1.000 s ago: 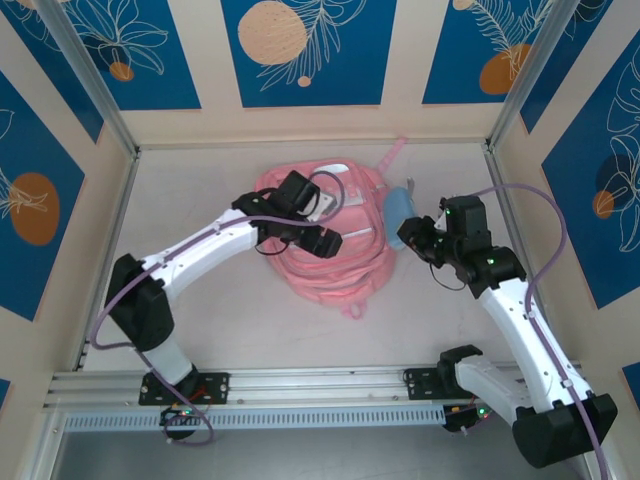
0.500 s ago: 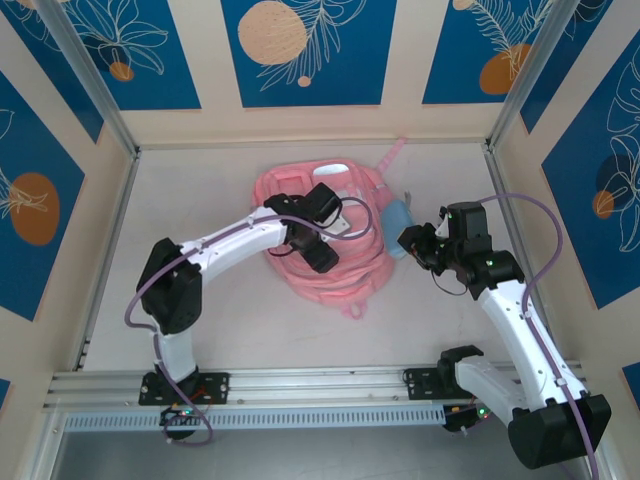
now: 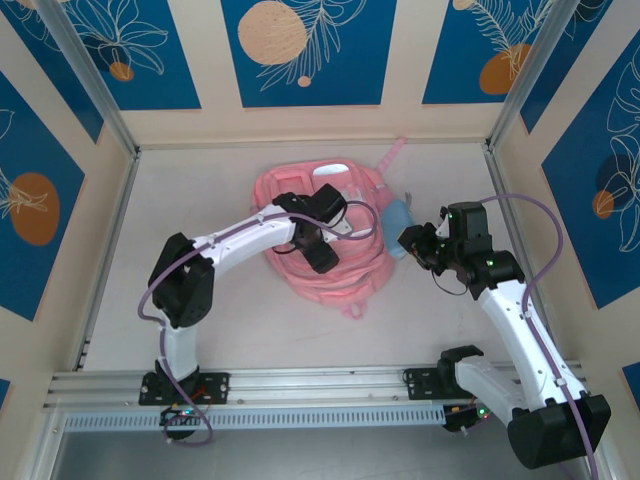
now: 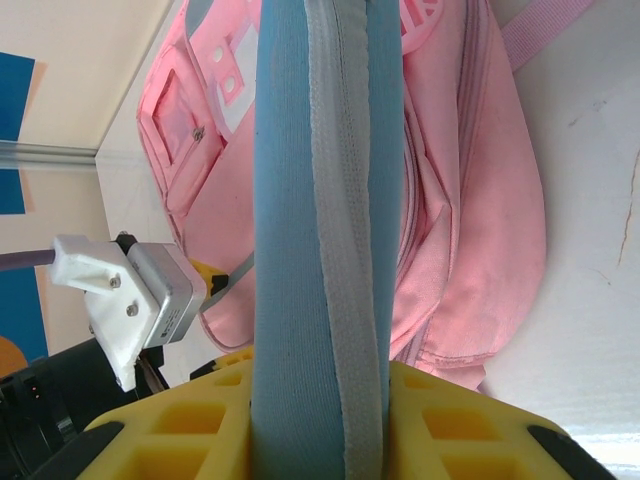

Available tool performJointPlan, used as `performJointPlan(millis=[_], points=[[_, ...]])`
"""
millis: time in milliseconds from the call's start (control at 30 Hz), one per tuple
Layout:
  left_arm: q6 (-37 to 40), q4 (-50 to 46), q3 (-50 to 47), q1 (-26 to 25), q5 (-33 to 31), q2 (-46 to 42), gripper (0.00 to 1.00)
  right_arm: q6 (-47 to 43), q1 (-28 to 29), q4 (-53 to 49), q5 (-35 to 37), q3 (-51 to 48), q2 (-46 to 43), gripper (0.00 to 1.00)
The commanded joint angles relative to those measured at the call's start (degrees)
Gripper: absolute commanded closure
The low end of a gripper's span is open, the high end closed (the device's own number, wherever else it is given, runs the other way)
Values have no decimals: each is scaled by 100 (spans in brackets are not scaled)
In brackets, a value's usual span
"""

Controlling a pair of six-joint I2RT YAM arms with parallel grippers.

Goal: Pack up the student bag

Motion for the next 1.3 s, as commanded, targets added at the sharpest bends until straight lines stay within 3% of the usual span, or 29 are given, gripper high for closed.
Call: performJointPlan(millis=[0, 167, 433, 567, 700, 933, 1067, 1267], points=[[125, -120, 172, -52, -271, 158, 26, 56, -40, 72, -179, -36, -139, 70], [72, 31, 238, -50, -448, 52, 40, 64, -48, 71, -178, -14, -138, 70], [-45, 460, 131, -52, -545, -551, 81, 25, -71, -87, -82, 93, -228, 69], [-187, 604, 71, -48, -568, -796, 92, 9, -88, -313, 96, 203, -343, 69], [-435, 832, 74, -39, -650, -1037, 100, 30, -83, -603, 336, 295, -504, 70], [-1178, 1233, 480, -30, -987, -1010, 100, 327, -84, -950, 489, 133, -688, 73], [-1499, 1212, 974, -31, -1239, -771, 100, 698, 1, -297, -218, -387, -695, 75], [-1664, 1191, 1278, -38, -680, -728, 100, 1274, 173, 1721, -1647, -1062, -518, 74]])
